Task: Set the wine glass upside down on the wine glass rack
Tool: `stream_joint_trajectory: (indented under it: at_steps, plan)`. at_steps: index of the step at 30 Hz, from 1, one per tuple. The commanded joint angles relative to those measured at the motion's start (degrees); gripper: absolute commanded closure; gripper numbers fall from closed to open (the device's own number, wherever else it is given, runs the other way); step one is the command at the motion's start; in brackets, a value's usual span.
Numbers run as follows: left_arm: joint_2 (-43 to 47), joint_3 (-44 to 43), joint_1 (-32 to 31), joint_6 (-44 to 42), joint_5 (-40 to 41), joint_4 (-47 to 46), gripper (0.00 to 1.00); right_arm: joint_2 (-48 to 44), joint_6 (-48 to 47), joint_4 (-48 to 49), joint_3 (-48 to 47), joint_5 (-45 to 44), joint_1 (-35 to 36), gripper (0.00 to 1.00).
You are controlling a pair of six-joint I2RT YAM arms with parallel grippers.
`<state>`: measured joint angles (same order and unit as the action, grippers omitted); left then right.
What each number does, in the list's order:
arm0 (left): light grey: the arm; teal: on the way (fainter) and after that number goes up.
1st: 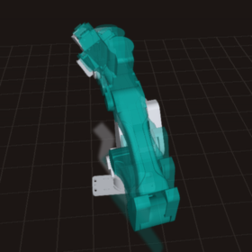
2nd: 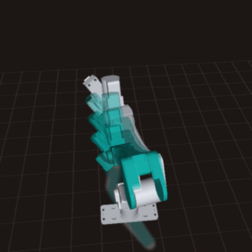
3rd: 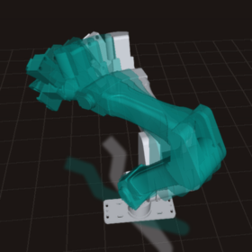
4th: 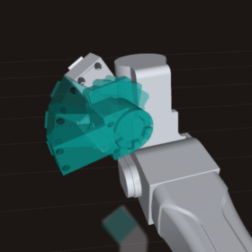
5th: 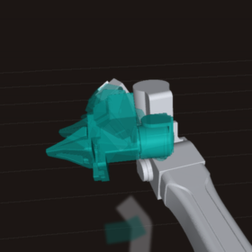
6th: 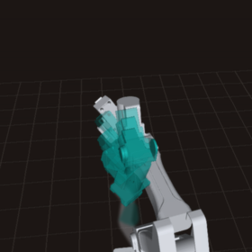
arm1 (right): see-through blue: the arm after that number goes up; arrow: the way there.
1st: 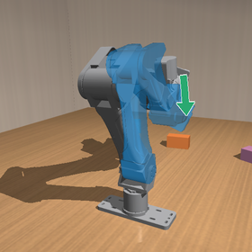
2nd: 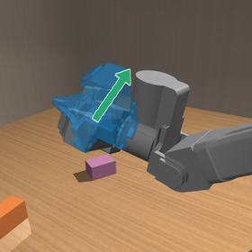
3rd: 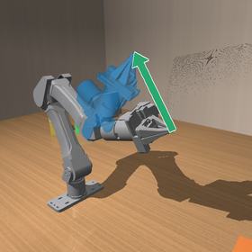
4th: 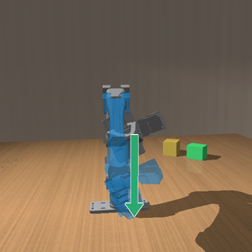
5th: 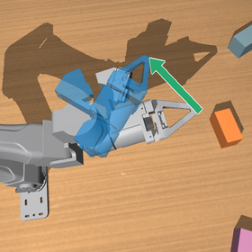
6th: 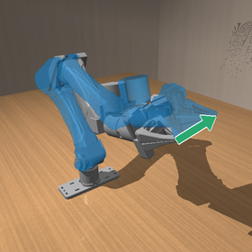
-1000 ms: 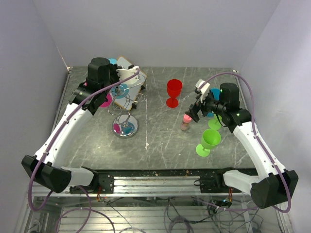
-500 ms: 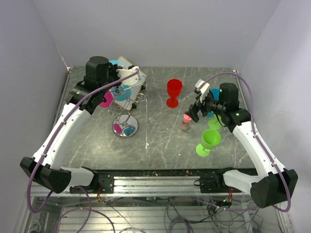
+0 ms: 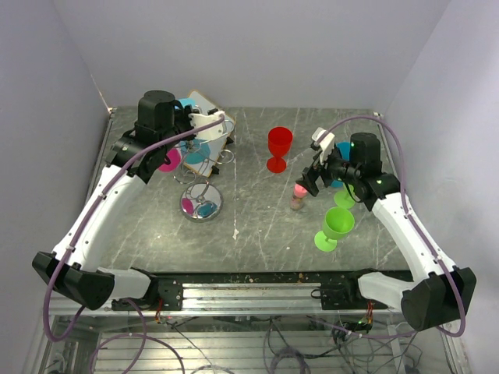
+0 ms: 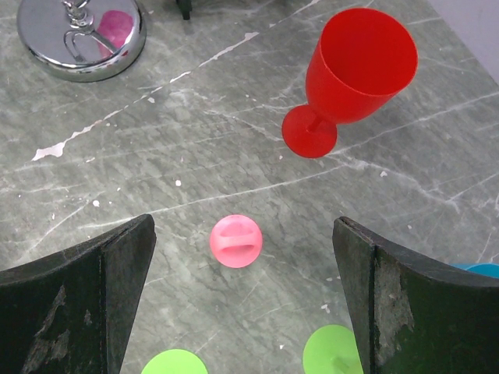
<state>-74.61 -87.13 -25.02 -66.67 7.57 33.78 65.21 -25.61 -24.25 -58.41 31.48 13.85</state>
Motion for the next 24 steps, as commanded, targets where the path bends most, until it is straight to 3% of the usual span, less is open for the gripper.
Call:
stream_joint_trajectory:
  at_steps: [1,14,24]
  plan:
    - [-0.2,-3.1,-0.7,-1.9,-5.4,2.2,0.93,0.7,-0.8,0.8,0.7,-0.1,-0.3,0.04]
    - [-2.0,-4.7,-0.7,-9.2,-9.9,4.7,0.93,1.6,-1.0,0.6,0.7,0.2,-0.4,0.04]
    - [-3.6,-5.2,-0.8,-7.9,-11.8,1.6,0.93,2.2,-1.1,0.7,0.7,0.2,-0.3,0.04]
